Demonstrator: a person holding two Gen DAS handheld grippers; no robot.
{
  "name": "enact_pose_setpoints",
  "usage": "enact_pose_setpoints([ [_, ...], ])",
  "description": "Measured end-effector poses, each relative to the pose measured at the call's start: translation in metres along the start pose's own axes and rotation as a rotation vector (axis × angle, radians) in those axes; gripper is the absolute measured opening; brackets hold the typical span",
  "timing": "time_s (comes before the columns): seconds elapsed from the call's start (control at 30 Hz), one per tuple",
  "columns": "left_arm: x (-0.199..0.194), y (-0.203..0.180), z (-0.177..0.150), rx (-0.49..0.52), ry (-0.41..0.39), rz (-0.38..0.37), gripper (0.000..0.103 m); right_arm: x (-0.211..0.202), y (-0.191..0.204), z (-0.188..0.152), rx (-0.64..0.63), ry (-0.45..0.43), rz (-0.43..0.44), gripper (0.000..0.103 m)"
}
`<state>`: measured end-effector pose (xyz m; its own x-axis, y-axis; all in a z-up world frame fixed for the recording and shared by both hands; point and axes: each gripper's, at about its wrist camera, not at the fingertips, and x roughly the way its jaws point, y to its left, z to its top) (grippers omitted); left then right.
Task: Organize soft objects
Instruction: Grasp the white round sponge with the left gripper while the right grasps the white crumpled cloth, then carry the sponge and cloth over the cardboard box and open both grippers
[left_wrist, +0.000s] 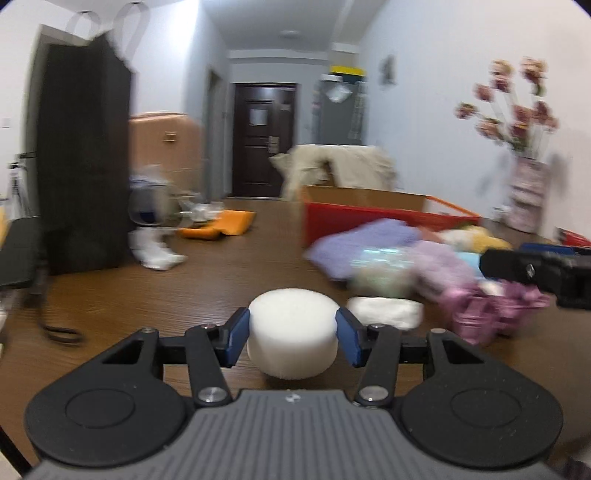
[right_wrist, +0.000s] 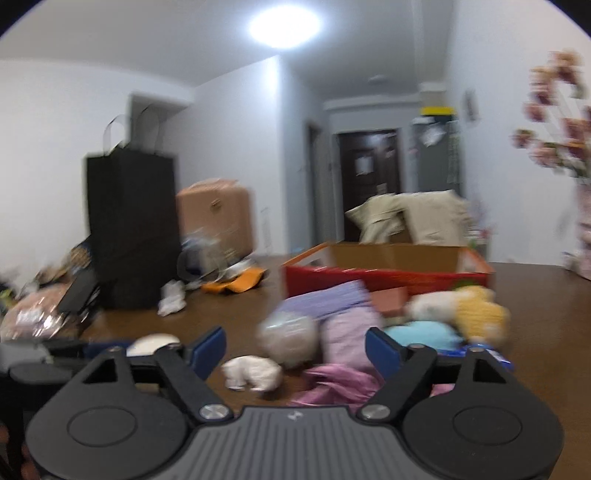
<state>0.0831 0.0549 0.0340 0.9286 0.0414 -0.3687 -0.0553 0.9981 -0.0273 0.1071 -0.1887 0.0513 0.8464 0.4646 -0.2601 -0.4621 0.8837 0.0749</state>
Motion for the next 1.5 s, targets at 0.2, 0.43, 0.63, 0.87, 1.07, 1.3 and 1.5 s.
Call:
enact_pose_setpoints([
  [0.2,0.008,0.029,0.008,-0.030,-0.008,0.082,0.052,0.071,0.027,0.004,-0.121,0.224,0.054,0.060],
  [0.43,0.010,0.042,0.019,-0.044,-0.012,0.094,0.052,0.108,0.026,0.001,-0.117,0.346,0.009,0.025],
  [0.63,0.010,0.023,0.030,-0.007,-0.030,0.056,0.052,0.096,0.017,0.001,-0.091,0.330,0.024,0.009],
  [0.87,0.002,-0.007,0.065,0.099,-0.126,-0.013,0.052,0.018,-0.014,0.037,-0.076,0.160,0.002,0.009],
  [1.07,0.019,-0.024,0.114,0.153,-0.198,-0.042,0.052,-0.045,-0.070,0.070,-0.088,0.062,-0.127,0.009],
  [1.3,0.052,-0.031,0.178,0.127,-0.199,-0.029,0.052,-0.079,-0.124,0.109,-0.121,-0.005,-0.227,0.009],
  [1.5,0.083,-0.043,0.215,0.134,-0.174,-0.035,0.052,-0.063,-0.159,0.146,-0.142,-0.029,-0.213,0.009],
])
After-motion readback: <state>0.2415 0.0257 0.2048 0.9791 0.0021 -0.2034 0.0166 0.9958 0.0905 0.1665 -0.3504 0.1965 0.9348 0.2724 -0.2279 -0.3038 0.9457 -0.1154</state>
